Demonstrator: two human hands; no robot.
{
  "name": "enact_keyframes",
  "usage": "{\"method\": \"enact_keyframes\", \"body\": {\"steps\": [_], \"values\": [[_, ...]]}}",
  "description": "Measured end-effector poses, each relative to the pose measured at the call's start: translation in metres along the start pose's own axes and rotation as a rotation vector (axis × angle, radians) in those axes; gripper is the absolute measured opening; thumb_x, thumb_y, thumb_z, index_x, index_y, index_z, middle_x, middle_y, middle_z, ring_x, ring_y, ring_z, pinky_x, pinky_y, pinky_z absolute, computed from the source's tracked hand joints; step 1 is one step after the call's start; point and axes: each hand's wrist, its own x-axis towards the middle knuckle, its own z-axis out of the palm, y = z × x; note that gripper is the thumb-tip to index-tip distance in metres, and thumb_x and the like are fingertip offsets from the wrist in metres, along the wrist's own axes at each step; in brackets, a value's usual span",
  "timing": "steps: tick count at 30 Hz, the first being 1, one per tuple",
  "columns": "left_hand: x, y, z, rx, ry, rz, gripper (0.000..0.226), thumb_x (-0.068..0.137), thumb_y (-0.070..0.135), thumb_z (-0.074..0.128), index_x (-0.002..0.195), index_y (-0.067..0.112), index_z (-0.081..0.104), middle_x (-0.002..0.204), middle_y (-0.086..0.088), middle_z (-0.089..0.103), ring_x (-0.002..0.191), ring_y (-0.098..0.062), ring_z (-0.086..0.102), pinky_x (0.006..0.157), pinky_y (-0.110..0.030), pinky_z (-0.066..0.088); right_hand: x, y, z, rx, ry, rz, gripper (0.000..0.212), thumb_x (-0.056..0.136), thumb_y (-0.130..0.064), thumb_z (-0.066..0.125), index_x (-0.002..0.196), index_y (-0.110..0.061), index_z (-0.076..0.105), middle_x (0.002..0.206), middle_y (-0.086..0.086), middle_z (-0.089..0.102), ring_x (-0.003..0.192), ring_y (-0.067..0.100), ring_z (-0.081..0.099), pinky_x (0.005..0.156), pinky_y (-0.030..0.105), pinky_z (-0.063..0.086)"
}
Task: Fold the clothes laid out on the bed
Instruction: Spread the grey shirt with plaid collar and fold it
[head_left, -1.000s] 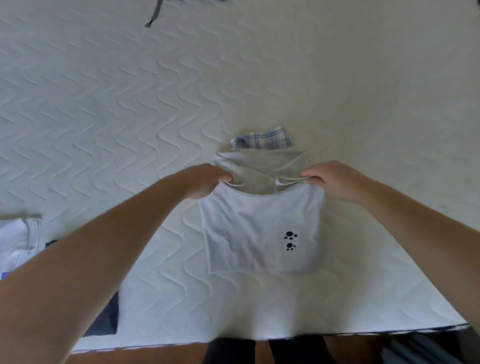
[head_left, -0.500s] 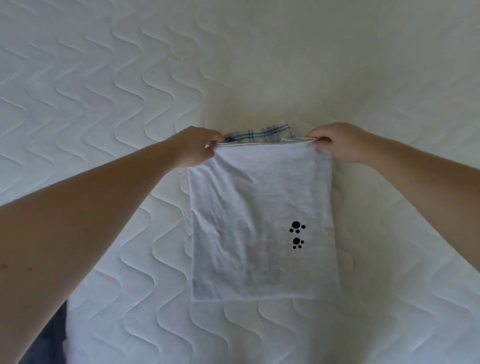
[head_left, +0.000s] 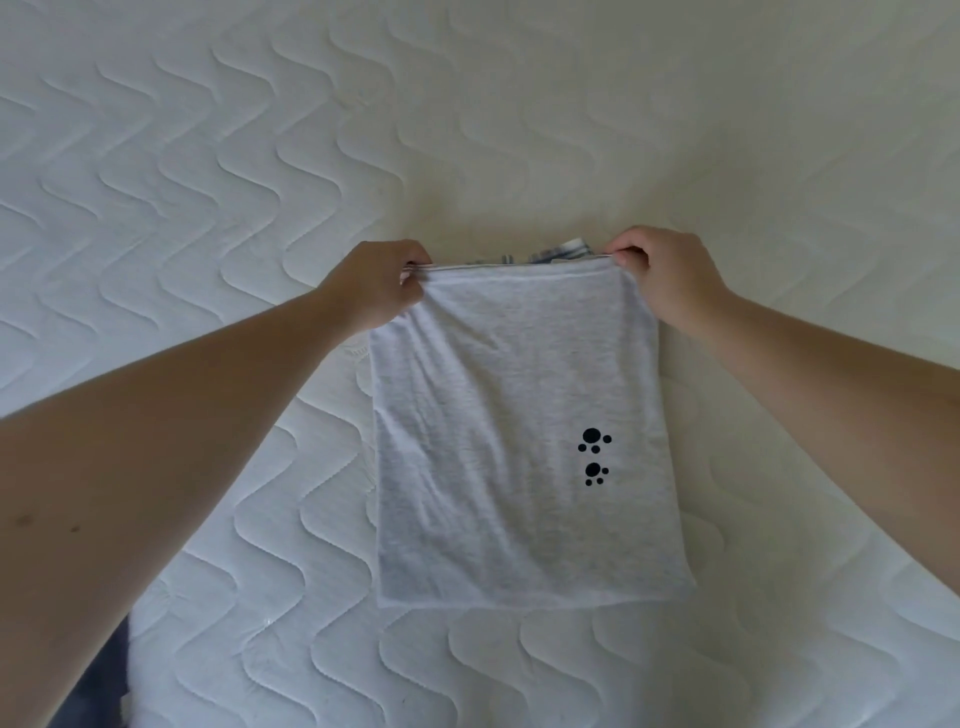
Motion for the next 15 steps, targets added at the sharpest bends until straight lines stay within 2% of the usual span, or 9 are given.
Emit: {"method": "enact_keyframes", "body": {"steps": [2,3,6,8,10,12,15], "values": [[0.003,-0.002,0.005,0.015,-0.013,-0.053,0.025,0.091,0.024,0.058,0.116,0.021,0.061,0.108,-0.003,0.068,0.085,-0.021,0.065,0.075,-0.032,0.051,0.003,0.004,0.000,0.008,-0.062,0.065,0.022,0.095,-0.021,0.061,0.113,-0.011,0.069,0.111,0.007,0.069,0.103,0.023,0.062,0.080,0.021,0.036],[0.005,-0.005,0.006,0.038,-0.043,-0.102,0.031,0.090,0.035,0.061,0.118,0.022,0.060,0.112,-0.001,0.067,0.087,-0.019,0.063,0.077,-0.032,0.050,0.006,0.005,0.000,-0.006,-0.121,0.103,0.028,0.092,-0.028,0.065,0.116,-0.014,0.067,0.113,0.004,0.067,0.104,0.020,0.060,0.080,0.022,0.036],[0.011,-0.012,0.000,0.177,-0.215,-0.195,0.075,0.072,0.073,0.066,0.126,0.020,0.058,0.126,0.000,0.060,0.110,-0.022,0.056,0.085,-0.032,0.043,0.015,0.006,-0.005,-0.151,-0.346,0.150,0.057,0.078,-0.044,0.078,0.124,-0.016,0.060,0.119,0.003,0.062,0.108,0.022,0.056,0.080,0.026,0.035],[0.014,-0.012,-0.009,0.268,-0.375,-0.197,0.093,0.059,0.079,0.070,0.127,0.018,0.059,0.130,0.000,0.060,0.119,-0.025,0.055,0.092,-0.035,0.043,0.022,0.003,-0.010,-0.265,-0.492,0.141,0.062,0.070,-0.049,0.082,0.118,-0.015,0.061,0.113,0.005,0.062,0.097,0.023,0.055,0.074,0.027,0.035],[0.017,-0.008,-0.016,0.267,-0.496,-0.190,0.081,0.050,0.072,0.079,0.112,0.021,0.068,0.109,0.005,0.069,0.104,-0.020,0.063,0.086,-0.034,0.046,0.029,-0.002,-0.013,-0.378,-0.585,0.126,0.062,0.067,-0.051,0.083,0.112,-0.013,0.064,0.105,0.006,0.062,0.089,0.022,0.053,0.070,0.028,0.034],[0.018,-0.004,-0.016,0.234,-0.530,-0.190,0.060,0.052,0.059,0.087,0.098,0.025,0.071,0.089,0.009,0.071,0.085,-0.012,0.064,0.080,-0.031,0.045,0.032,-0.005,-0.014,-0.419,-0.605,0.122,0.063,0.067,-0.051,0.083,0.111,-0.010,0.065,0.101,0.006,0.060,0.090,0.024,0.053,0.071,0.028,0.035],[0.016,0.001,-0.012,0.206,-0.490,-0.209,0.046,0.059,0.046,0.090,0.096,0.025,0.071,0.087,0.008,0.070,0.082,-0.012,0.063,0.080,-0.030,0.046,0.031,-0.008,-0.016,-0.442,-0.595,0.117,0.057,0.071,-0.049,0.082,0.108,-0.009,0.065,0.093,0.004,0.058,0.086,0.024,0.053,0.066,0.029,0.033]]}}
